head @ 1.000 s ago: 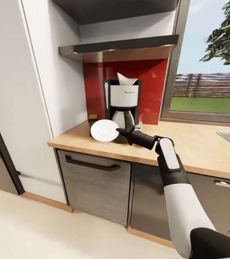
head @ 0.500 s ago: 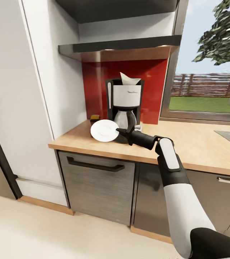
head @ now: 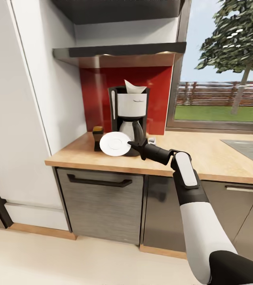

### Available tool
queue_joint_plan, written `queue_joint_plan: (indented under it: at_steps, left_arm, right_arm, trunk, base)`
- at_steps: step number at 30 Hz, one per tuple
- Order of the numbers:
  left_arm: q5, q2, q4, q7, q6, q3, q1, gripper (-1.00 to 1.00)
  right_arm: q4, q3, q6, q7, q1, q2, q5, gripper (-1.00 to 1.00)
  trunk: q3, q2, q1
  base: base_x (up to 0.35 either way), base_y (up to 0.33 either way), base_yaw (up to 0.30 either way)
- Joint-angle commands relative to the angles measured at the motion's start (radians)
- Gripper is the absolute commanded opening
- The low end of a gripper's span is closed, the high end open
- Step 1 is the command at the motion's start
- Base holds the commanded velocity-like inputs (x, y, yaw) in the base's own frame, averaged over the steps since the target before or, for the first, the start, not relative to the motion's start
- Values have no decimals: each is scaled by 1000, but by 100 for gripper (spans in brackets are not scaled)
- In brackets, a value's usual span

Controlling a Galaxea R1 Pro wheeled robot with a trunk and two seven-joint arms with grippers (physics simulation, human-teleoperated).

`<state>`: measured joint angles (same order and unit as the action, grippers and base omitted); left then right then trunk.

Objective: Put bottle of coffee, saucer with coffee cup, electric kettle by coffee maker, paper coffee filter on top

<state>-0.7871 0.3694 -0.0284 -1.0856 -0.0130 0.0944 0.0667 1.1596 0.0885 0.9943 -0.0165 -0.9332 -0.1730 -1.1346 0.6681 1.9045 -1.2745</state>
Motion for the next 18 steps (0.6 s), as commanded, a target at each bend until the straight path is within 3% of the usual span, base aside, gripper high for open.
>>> queue_joint_plan:
  at_steps: [1, 12, 18]
  left_arm:
    - [-8, 0, -2, 0, -1, 8, 1, 100]
    - [-8, 0, -2, 0, -1, 8, 1, 100]
    - [-8, 0, -2, 0, -1, 8, 1, 100]
  right_arm:
    - [0, 4, 6, -3, -1, -2, -1, -100]
    - [-1, 4, 6, -3, -1, -2, 1, -100]
    - [-4, 4, 5, -3, -1, -2, 2, -100]
  trunk:
    - [1, 1, 0]
    - [1, 1, 0]
    - [1, 1, 0]
  base:
    - [-107, 198, -64]
    - [11, 102, -207]
    - [55, 277, -35]
